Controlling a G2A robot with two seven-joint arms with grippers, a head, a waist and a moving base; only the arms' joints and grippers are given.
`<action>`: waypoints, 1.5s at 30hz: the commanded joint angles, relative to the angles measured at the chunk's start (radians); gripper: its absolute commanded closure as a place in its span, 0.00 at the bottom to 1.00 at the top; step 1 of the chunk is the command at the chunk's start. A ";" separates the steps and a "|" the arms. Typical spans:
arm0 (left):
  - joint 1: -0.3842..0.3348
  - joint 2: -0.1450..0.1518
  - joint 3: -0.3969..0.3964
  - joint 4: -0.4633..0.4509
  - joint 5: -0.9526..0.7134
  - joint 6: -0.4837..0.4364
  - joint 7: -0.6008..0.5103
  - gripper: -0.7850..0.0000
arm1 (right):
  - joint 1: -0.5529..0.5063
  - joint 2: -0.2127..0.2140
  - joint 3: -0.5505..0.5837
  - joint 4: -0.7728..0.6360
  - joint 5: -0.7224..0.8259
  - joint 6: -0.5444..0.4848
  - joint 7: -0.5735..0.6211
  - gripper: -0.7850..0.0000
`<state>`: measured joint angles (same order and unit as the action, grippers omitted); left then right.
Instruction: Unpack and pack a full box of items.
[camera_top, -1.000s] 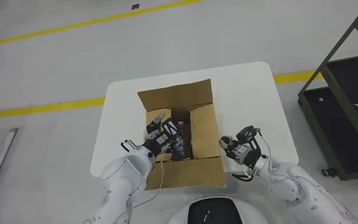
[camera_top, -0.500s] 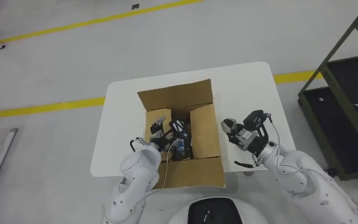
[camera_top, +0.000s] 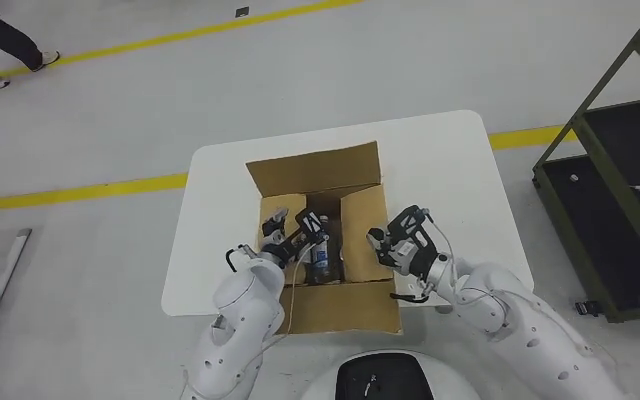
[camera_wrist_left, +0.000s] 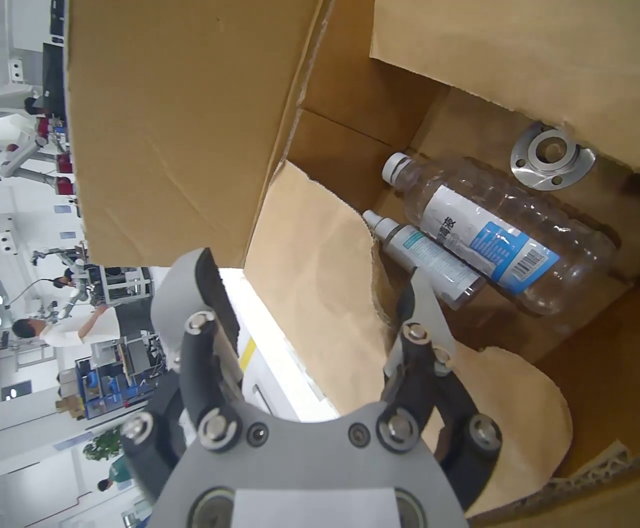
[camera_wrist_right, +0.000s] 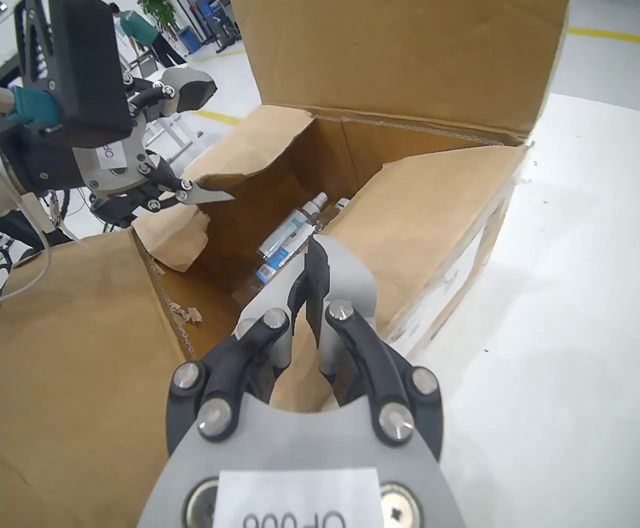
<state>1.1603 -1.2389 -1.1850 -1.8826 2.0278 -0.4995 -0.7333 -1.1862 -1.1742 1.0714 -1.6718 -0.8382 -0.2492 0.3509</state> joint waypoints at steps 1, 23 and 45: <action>0.005 0.000 -0.011 -0.015 -0.002 0.007 0.001 0.94 | 0.003 -0.001 0.002 0.005 0.002 0.000 0.005 1.00; 0.021 0.019 -0.194 -0.140 0.034 -0.055 0.011 0.00 | 0.027 0.002 0.049 -0.004 0.010 -0.033 0.085 1.00; 0.093 0.040 -0.318 -0.056 0.179 -0.051 0.075 0.00 | 0.024 -0.005 0.044 0.002 0.005 -0.017 0.093 1.00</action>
<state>1.2502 -1.1989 -1.5045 -1.9450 2.2051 -0.5541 -0.6582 -1.1625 -1.1786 1.1158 -1.6699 -0.8328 -0.2658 0.4438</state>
